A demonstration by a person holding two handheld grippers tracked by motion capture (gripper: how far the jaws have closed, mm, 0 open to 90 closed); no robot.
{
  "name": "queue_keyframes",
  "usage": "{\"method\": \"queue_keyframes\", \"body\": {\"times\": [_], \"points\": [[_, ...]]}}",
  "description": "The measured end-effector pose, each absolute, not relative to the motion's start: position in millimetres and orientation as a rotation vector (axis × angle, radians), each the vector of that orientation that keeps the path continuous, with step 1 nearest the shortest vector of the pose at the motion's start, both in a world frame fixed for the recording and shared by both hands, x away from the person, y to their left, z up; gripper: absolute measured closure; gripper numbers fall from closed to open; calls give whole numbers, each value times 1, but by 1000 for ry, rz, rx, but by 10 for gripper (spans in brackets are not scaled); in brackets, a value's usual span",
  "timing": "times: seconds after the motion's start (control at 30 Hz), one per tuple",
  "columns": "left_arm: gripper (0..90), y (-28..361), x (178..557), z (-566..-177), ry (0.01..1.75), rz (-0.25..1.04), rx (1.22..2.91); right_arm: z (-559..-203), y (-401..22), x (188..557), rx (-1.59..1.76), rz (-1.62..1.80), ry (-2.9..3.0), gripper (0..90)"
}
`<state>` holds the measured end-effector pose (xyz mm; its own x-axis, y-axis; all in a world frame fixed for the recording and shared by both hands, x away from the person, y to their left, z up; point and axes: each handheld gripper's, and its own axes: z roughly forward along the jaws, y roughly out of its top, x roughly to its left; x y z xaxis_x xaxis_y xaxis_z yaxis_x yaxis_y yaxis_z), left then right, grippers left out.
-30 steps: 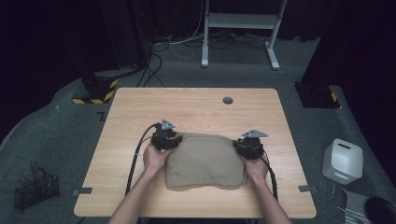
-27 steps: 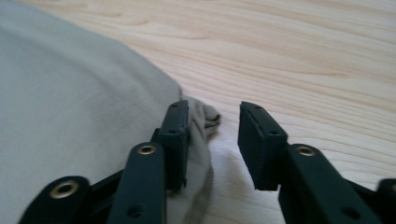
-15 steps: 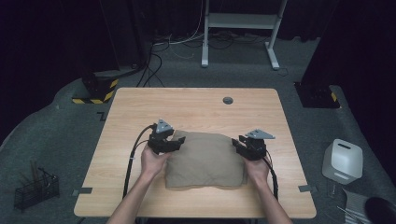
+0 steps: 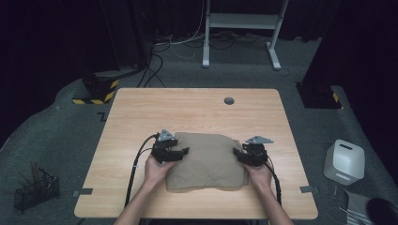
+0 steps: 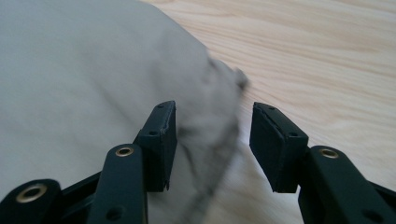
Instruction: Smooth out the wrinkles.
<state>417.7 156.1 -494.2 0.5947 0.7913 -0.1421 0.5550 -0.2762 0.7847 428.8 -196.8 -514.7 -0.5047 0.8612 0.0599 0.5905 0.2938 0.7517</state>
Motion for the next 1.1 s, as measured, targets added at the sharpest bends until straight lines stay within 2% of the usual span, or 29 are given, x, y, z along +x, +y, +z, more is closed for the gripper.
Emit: {"method": "queue_keyframes", "body": {"times": [0.33, 0.6, 0.83, 1.1], "points": [[325, 157, 395, -480, 1038, 496, 1990, -500, -204, 404, 1251, 1092, 2123, 510], [316, 162, 368, -488, 1025, 485, 1993, -494, -189, 372, 1117, 1199, 2212, 495], [316, 162, 375, -504, 1054, 461, 2006, -511, -182, 371, 1119, 1152, 2270, 474], [318, 158, 393, -509, 1094, 452, 1985, -514, -181, 387, 1165, 1112, 2252, 470]]}}
